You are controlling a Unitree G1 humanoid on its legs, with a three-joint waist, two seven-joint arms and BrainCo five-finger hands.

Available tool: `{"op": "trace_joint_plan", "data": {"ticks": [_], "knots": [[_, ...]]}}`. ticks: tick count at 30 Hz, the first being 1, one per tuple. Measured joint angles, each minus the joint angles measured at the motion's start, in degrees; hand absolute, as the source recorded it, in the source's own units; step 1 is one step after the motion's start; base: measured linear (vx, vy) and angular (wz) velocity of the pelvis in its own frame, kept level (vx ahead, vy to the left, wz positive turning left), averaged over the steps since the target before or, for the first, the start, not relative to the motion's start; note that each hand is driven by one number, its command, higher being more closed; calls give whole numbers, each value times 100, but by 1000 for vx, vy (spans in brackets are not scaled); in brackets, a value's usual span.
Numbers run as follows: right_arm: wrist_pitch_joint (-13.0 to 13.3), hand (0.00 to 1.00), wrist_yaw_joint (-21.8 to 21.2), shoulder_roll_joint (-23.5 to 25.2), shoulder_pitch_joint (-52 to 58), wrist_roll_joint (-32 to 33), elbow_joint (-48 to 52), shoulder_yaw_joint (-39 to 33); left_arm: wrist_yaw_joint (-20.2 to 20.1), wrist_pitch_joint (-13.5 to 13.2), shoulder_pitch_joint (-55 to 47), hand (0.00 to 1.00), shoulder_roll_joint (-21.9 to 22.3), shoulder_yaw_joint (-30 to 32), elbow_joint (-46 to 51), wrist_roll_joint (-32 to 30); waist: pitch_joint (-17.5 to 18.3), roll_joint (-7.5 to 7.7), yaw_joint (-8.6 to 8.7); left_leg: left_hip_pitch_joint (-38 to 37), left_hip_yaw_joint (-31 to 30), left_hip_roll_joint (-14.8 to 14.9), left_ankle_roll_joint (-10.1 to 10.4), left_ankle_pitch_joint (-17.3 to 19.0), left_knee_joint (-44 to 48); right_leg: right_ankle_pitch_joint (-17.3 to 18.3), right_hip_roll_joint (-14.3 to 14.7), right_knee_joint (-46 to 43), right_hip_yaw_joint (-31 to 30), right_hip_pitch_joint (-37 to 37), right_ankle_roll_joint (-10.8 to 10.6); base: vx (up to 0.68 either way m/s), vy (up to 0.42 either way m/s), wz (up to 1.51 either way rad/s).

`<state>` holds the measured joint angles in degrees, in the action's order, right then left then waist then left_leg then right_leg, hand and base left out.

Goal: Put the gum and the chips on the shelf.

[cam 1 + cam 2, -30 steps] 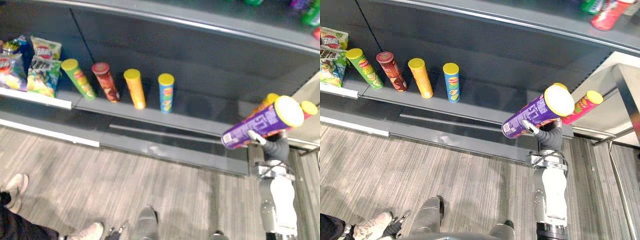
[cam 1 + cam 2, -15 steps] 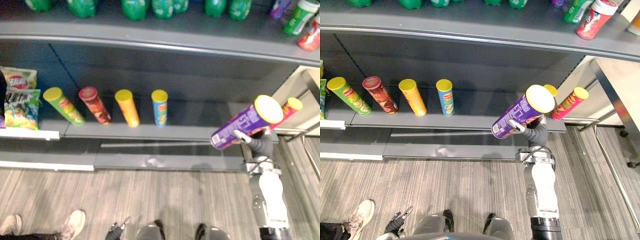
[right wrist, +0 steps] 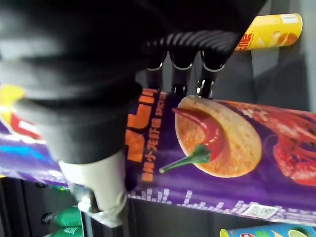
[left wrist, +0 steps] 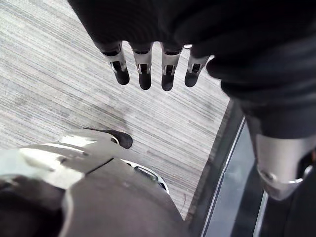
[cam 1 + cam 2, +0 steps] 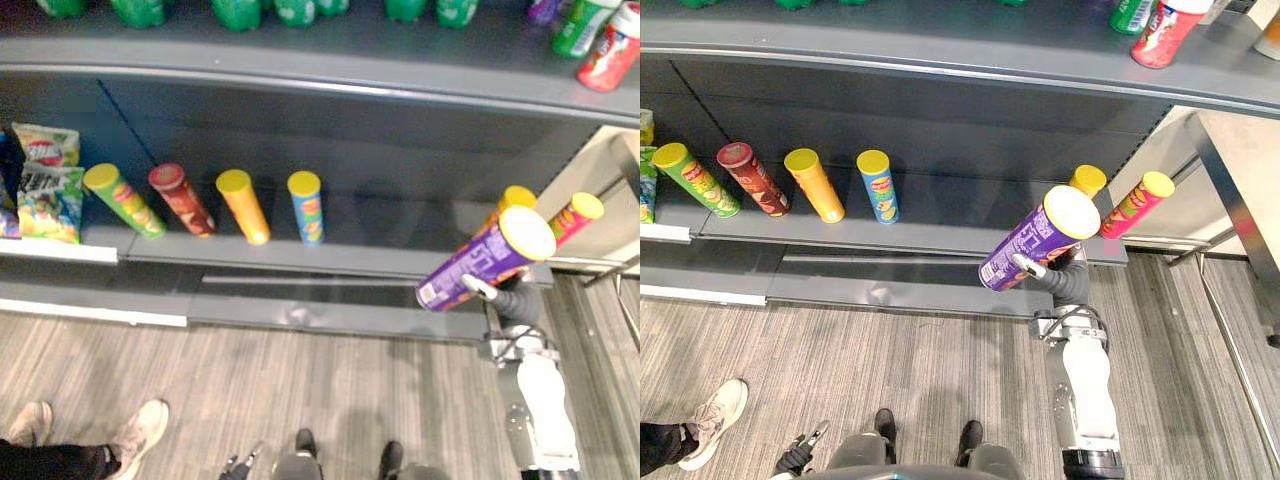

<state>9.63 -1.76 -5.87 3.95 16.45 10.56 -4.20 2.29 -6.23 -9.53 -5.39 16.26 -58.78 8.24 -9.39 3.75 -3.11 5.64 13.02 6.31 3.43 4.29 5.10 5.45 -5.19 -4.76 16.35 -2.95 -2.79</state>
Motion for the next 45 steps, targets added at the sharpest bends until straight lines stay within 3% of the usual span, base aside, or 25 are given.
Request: {"op": "trace_joint_plan", "data": {"ticks": [3,4,12,21,23,29,33,38,45], "knots": [[-1,100,-8,0,32,0,11,0,27,14,-2,0,17,51,-8,-53,8,-16,32,-15,48,-40,-22,-72,-196,-146,19,209,-82,-2,-24,-37,14,-8],[-14,100,-11,8,254,1,20,7,250,6,28,0,110,113,0,-219,191,-188,140,-93,58,-200,-117,-329,-515,-381,-56,464,-145,13,-73,0,0,0],[-16,100,-15,8,253,2,-73,30,242,8,27,0,106,123,-18,-238,209,-181,132,-232,66,-252,-125,-441,-715,-388,-68,456,-137,44,-85,0,0,0],[-149,100,16,-226,-192,-89,-1142,410,185,26,35,0,80,144,-63,-535,202,-179,112,-212,-150,-341,-179,-618,-833,-426,-153,434,55,73,-155,-45,14,10],[-166,100,37,-305,-452,-161,-1256,496,187,27,50,0,80,132,-59,-634,143,-198,35,-75,-169,-346,-184,-711,-906,-430,-164,359,63,-126,-162,-101,24,14],[-196,100,425,-342,-1654,-557,-2010,515,247,22,257,0,73,-132,0,-613,-328,-346,-162,403,-325,-374,-227,-920,-907,-520,-212,248,182,-575,-168,-65,24,12],[-201,100,674,-372,-2439,-791,-2451,519,323,-10,403,0,71,-308,118,-605,-623,-407,-206,565,-434,-377,-251,-986,-862,-521,-225,133,258,-724,-145,1,7,13],[-224,100,1209,-562,-3751,-1213,-3142,400,464,-84,605,0,87,-524,282,-387,-1132,-563,-250,840,-479,-397,-268,-1005,-660,-488,-300,-145,259,-1012,-103,-14,12,4],[-378,100,1893,-772,-4997,-1426,-3851,-101,692,-117,825,0,82,-538,408,-168,-1569,-646,-408,1166,-561,-392,-276,-1027,-471,-394,-371,-554,242,-1416,-26,-41,-4,3]]}}
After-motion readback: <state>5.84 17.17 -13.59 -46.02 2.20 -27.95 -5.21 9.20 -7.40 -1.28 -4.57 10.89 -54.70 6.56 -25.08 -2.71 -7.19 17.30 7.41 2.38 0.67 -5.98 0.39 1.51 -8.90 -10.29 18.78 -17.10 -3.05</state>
